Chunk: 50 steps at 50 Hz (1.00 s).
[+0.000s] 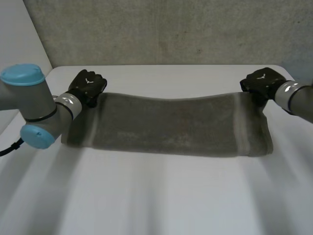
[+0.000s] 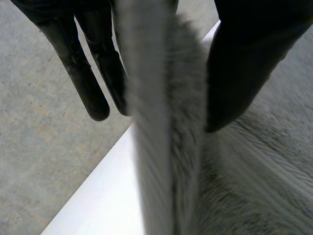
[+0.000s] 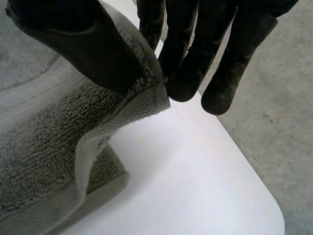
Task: Fold the towel.
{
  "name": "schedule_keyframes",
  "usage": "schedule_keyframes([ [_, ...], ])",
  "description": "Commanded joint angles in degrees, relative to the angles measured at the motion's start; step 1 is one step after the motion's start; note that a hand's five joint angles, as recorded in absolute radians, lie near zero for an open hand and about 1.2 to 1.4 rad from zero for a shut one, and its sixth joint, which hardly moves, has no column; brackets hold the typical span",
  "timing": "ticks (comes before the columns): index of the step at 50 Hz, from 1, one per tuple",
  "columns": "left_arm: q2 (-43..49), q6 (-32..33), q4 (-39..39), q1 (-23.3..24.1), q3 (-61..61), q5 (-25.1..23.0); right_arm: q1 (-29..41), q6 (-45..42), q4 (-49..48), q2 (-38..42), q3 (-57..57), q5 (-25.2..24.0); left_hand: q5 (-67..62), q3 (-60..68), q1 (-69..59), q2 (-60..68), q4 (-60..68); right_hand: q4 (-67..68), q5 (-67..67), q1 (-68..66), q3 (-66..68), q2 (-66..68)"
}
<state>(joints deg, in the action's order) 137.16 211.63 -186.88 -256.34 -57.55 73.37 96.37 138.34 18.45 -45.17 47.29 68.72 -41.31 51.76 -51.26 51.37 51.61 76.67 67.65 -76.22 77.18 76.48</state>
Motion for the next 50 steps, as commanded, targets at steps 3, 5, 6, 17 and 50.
schedule_keyframes([
  [3, 8.38, 0.01, 0.2, 0.76, 9.55, 3.01, 3.47, 0.01, -3.33, 10.44, -11.33, 6.85, 41.11, -41.56, 41.06, -41.17, -41.42, -66.67, -67.65, 66.22, -67.18, -66.48],
  [5, 9.0, 0.01, 0.29, 0.76, 10.18, 3.27, 3.65, 0.0, -3.69, 11.78, -13.36, 8.18, 41.09, -41.54, 41.04, -41.16, -41.4, -66.67, -67.65, 66.22, -67.18, -66.48],
  [6, 9.18, 0.01, 0.38, 0.85, 10.7, 3.45, 3.91, 0.09, -3.77, 12.56, -15.37, 9.23, 41.09, -41.54, 41.04, -41.16, -41.4, -66.67, -67.65, 66.22, -67.18, -66.48],
  [17, 4.27, -0.25, 2.57, 1.02, 8.96, 4.42, 4.09, 4.12, -1.67, 8.28, -17.06, 10.29, 41.09, -41.54, 41.04, -41.16, -41.4, -66.67, -67.65, 66.22, -67.18, -66.48],
  [50, -24.22, -0.95, -3.48, -0.3, -33.23, 3.54, -1.09, 5.8, -18.62, -17.06, 44.82, 3.53, 41.09, -41.54, 41.04, -41.16, -41.4, -43.39, -44.38, 42.94, -43.9, -43.2],
])
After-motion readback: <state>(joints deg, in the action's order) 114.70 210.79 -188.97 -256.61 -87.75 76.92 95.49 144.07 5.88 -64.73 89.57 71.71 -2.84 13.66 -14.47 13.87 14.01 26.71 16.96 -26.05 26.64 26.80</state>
